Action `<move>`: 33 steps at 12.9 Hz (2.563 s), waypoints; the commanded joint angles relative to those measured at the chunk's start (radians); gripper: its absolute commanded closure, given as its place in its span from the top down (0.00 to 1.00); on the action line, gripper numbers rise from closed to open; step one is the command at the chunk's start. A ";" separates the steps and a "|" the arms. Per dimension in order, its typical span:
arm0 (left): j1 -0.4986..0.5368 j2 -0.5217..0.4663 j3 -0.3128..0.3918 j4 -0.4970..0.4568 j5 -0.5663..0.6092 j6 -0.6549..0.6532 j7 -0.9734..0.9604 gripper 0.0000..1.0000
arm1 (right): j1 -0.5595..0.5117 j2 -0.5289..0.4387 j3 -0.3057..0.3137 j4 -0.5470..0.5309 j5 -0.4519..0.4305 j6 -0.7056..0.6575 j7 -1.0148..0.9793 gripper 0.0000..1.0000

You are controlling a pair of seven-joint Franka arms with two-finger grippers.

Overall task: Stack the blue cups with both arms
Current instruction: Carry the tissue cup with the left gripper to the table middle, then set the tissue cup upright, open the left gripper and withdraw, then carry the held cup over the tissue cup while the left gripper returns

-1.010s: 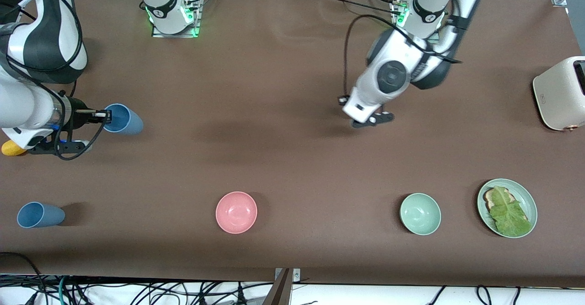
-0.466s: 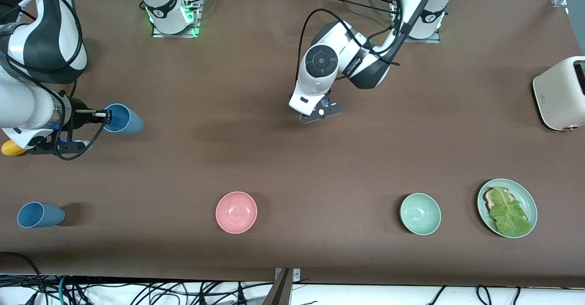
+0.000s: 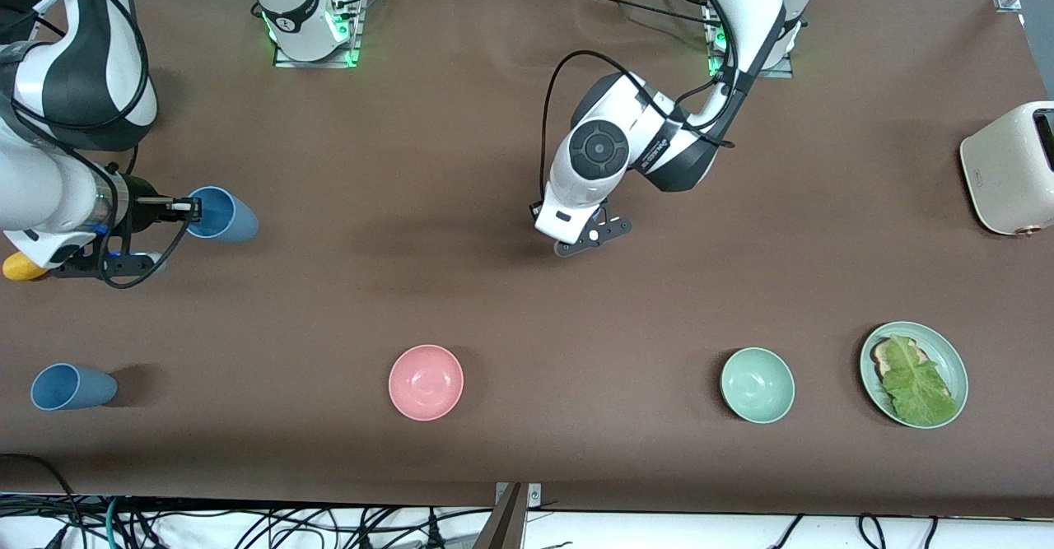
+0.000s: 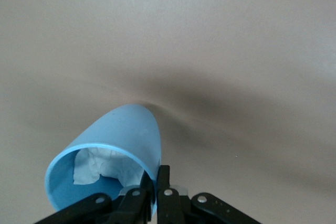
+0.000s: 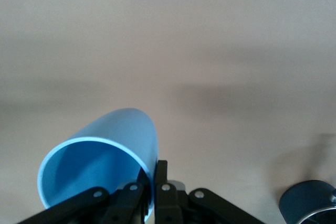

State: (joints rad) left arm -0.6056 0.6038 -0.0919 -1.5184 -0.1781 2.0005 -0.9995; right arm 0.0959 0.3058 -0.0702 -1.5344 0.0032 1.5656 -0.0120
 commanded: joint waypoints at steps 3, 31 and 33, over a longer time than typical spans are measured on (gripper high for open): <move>-0.017 0.079 -0.006 0.053 -0.027 0.017 -0.016 0.00 | -0.002 0.001 0.000 0.019 -0.002 -0.016 -0.006 0.00; 0.644 -0.010 -0.008 0.129 0.180 -0.409 1.038 1.00 | 0.585 0.191 0.003 0.241 0.217 0.201 0.967 0.00; 0.653 -0.012 0.000 0.112 0.181 -0.388 1.038 1.00 | 0.637 0.223 0.003 0.254 0.268 0.295 1.032 0.00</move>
State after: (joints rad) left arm 0.0501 0.6250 -0.0830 -1.3586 -0.0313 1.5838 0.0283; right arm 0.7054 0.4712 -0.0547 -1.3556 0.2212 1.8201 0.9659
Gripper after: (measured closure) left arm 0.000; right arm 0.947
